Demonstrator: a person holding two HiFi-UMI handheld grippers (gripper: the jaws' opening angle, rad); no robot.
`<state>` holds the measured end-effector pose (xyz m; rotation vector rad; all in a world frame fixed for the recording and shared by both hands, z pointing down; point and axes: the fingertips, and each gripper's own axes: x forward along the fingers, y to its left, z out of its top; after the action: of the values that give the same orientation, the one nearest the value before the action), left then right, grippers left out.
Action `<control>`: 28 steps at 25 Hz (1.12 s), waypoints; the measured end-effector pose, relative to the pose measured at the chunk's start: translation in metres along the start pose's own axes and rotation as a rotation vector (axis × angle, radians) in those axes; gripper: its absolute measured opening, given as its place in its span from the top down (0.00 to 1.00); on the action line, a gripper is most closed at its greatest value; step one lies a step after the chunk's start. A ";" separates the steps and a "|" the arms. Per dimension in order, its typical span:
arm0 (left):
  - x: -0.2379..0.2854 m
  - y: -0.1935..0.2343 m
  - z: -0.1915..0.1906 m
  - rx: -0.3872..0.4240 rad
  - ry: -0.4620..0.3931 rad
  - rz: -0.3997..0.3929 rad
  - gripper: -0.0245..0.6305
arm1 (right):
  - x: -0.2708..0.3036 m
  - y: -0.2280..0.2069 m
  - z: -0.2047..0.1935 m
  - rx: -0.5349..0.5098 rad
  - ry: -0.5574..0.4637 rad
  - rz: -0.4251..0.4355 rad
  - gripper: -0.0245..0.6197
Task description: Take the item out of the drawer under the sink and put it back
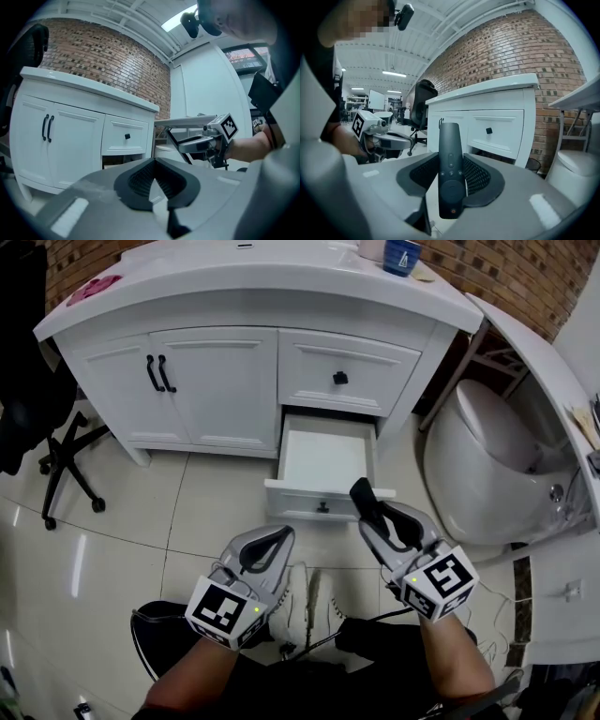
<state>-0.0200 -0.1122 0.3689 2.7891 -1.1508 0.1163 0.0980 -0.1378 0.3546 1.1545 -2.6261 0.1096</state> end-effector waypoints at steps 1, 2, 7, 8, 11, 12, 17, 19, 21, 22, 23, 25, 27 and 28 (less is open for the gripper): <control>0.001 0.002 -0.001 -0.002 0.007 0.004 0.95 | 0.005 -0.004 0.001 -0.026 0.014 0.001 0.70; 0.003 0.005 -0.002 -0.004 0.012 0.006 0.95 | 0.011 -0.007 0.002 -0.051 0.025 0.003 0.70; 0.010 0.012 -0.007 -0.020 0.013 -0.002 0.95 | 0.040 -0.034 0.012 -0.153 0.058 0.005 0.70; 0.012 0.014 -0.007 -0.022 0.012 -0.001 0.95 | 0.046 -0.041 0.011 -0.175 0.070 0.003 0.70; 0.016 0.019 -0.008 -0.027 0.003 0.005 0.96 | 0.065 -0.057 0.006 -0.183 0.100 0.003 0.70; 0.017 0.021 -0.010 -0.023 0.006 0.002 0.95 | 0.070 -0.060 0.005 -0.179 0.109 0.008 0.70; 0.023 0.027 -0.005 -0.042 -0.029 0.006 0.96 | 0.097 -0.068 0.001 -0.223 0.160 0.038 0.70; 0.026 0.030 -0.005 -0.043 -0.031 0.011 0.96 | 0.108 -0.075 0.000 -0.238 0.182 0.045 0.70; 0.027 0.032 -0.006 -0.044 -0.030 0.013 0.95 | 0.118 -0.081 -0.001 -0.241 0.202 0.049 0.70; 0.028 0.032 -0.007 -0.044 -0.029 0.013 0.95 | 0.123 -0.085 -0.002 -0.245 0.212 0.050 0.70; 0.029 0.033 -0.008 -0.044 -0.028 0.013 0.96 | 0.128 -0.088 -0.004 -0.250 0.223 0.050 0.70; 0.030 0.033 -0.009 -0.042 -0.024 0.011 0.95 | 0.139 -0.095 -0.006 -0.263 0.247 0.052 0.70; 0.032 0.033 -0.009 -0.041 -0.023 0.009 0.95 | 0.152 -0.102 -0.012 -0.287 0.283 0.056 0.70; 0.032 0.033 -0.009 -0.041 -0.024 0.009 0.95 | 0.159 -0.105 -0.016 -0.307 0.305 0.057 0.70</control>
<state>-0.0209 -0.1567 0.3844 2.7570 -1.1581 0.0592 0.0763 -0.3195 0.4096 0.8825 -2.3076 -0.0969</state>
